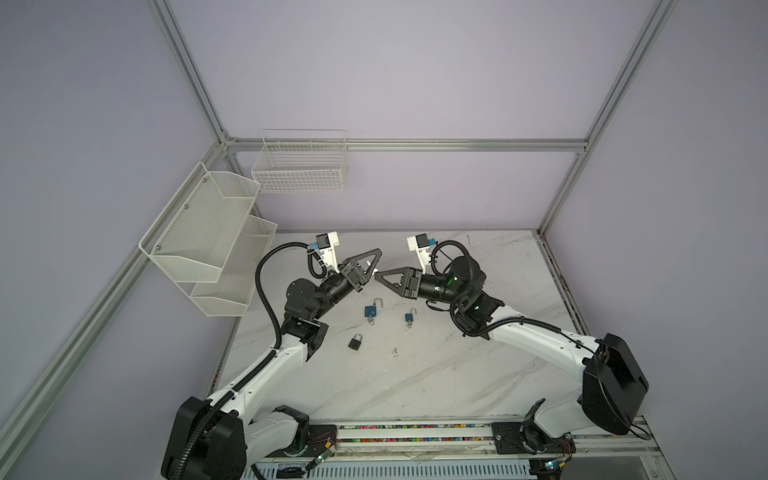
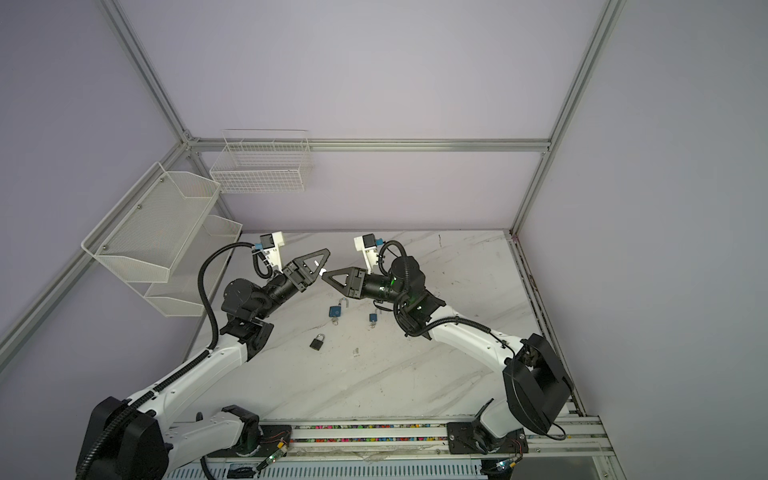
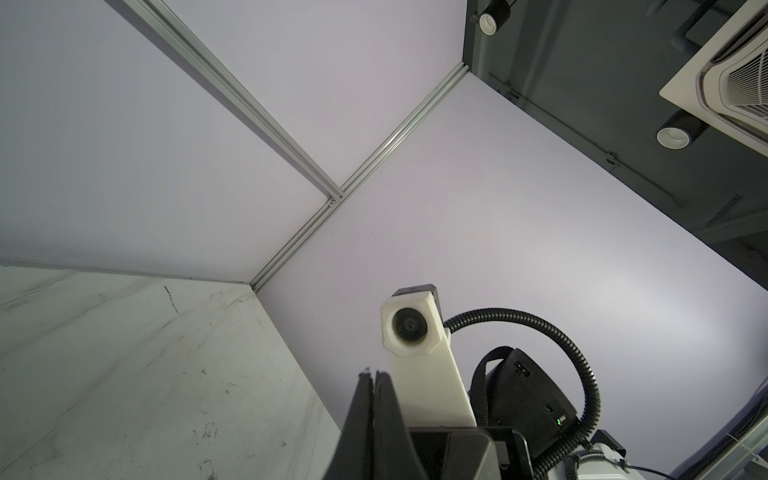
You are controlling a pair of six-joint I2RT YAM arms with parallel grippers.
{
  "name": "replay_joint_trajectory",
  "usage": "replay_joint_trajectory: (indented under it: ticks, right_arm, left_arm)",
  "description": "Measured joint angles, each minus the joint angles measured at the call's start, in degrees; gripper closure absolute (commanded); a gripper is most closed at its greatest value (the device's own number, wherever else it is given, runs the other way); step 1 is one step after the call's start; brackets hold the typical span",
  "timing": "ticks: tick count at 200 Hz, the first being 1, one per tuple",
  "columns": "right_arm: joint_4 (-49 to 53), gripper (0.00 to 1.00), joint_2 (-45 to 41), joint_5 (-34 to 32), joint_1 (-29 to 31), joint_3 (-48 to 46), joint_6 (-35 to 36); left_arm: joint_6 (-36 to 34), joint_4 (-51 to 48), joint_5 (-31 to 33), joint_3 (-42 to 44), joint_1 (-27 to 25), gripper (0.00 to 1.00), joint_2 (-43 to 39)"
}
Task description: Unlock with the key
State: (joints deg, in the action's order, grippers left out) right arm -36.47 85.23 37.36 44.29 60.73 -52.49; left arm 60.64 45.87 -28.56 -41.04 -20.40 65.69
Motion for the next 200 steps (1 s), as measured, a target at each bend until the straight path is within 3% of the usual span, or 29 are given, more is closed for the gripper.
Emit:
replay_joint_trajectory:
  ticks: [200]
  right_arm:
    - [-1.49,0.71,1.73,0.61,0.00,0.57,0.04]
  left_arm:
    - [0.13,-0.35,-0.85,-0.42,-0.31,1.00,0.09]
